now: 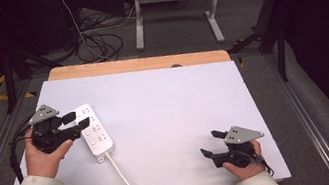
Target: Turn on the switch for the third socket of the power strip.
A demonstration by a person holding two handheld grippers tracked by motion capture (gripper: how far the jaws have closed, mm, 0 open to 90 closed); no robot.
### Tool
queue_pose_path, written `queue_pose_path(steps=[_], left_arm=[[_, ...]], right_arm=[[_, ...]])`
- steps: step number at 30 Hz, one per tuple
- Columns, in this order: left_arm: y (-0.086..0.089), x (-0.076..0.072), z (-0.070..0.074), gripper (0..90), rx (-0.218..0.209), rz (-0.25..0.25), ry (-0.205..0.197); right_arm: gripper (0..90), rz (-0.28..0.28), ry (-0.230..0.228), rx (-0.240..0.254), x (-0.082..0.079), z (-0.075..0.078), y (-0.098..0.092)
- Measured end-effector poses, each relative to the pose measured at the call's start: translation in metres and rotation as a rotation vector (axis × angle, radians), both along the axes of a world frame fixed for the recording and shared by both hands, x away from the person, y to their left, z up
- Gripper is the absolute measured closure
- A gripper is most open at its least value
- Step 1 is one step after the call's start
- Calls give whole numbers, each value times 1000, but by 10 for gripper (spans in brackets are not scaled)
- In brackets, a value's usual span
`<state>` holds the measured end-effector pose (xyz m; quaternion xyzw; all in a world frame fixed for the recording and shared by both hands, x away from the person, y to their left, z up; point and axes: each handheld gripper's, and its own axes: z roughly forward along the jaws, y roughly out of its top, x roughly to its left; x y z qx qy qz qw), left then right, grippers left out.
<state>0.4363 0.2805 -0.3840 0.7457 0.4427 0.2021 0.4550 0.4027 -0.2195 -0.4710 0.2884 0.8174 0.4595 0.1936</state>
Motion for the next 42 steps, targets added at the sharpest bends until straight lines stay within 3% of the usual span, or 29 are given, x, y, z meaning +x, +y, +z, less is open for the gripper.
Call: queue_pose_path(steps=[6,13,16,20,28,32,39,42], left_arm=[[-2,-18,4,327,5,-43,-54],[3,-34,3,269,-11,-80,-65],[5,-41,0,249,9,-94,-86],[6,-50,-6,247,33,-111,-98],[11,-63,-22,234,-5,-112,-84],[16,-67,-33,219,-16,-133,-97],[23,-74,-51,193,-58,-128,-119],[24,-77,-58,184,-55,-123,-135]], right_arm=[[276,1,0,0,0,0,0],[276,0,-2,1,0,0,0],[276,1,-1,1,0,0,0],[276,2,-3,-3,0,0,0],[276,2,-4,-7,-1,0,1],[276,1,-4,-4,-1,0,1],[276,3,-4,-2,-1,0,1],[276,4,-5,-2,-1,0,1]])
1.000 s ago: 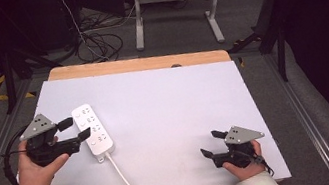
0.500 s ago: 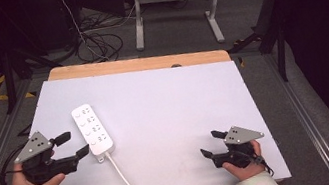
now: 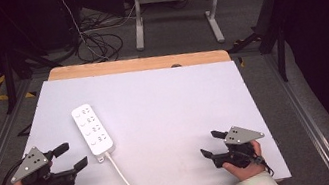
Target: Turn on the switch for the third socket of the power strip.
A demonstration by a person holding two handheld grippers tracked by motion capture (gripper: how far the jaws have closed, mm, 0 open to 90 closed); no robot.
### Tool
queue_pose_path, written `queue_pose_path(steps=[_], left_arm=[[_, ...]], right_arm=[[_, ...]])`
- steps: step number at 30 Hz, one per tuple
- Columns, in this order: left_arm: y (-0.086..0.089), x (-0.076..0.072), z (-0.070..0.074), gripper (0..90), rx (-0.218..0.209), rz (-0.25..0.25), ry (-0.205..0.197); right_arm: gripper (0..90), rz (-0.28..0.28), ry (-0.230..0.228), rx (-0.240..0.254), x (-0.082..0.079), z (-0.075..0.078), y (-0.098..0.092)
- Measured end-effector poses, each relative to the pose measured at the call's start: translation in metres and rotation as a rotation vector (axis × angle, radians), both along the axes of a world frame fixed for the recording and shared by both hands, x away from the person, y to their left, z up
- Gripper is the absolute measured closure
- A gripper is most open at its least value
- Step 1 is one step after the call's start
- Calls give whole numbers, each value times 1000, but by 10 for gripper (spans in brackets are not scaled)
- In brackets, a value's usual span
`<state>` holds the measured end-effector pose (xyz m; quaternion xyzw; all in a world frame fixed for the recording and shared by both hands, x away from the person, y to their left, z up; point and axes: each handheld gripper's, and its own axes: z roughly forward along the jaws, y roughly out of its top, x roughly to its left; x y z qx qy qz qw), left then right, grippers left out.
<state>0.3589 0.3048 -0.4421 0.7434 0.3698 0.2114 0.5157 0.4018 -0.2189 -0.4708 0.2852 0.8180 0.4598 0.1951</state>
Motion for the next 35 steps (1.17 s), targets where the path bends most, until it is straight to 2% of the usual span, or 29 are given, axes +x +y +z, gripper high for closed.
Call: queue_pose_path(steps=[6,10,14,15,19,21,25,29,33,35], left_arm=[[0,-5,-18,172,14,13,14],[3,-8,-27,170,43,10,23],[10,-11,-36,170,9,29,40],[12,-12,-37,170,12,37,41],[14,-15,-40,173,-33,59,57],[14,-14,-39,173,-23,61,74],[10,-14,-35,173,-27,56,40],[5,-17,-33,173,20,32,-8],[3,-18,-33,173,4,20,-12],[4,-18,-32,173,-6,25,3]], right_arm=[[276,1,-2,0,-1,0,0],[276,3,-2,0,-1,0,0],[276,6,-2,2,-1,1,0],[276,7,-3,2,-1,1,0],[276,8,-3,2,-1,1,-1],[276,10,-3,3,-1,0,0],[276,11,-2,-1,0,0,0],[276,10,-2,-2,0,0,0],[276,7,-3,1,0,0,-1],[276,8,-4,0,0,0,-1]])
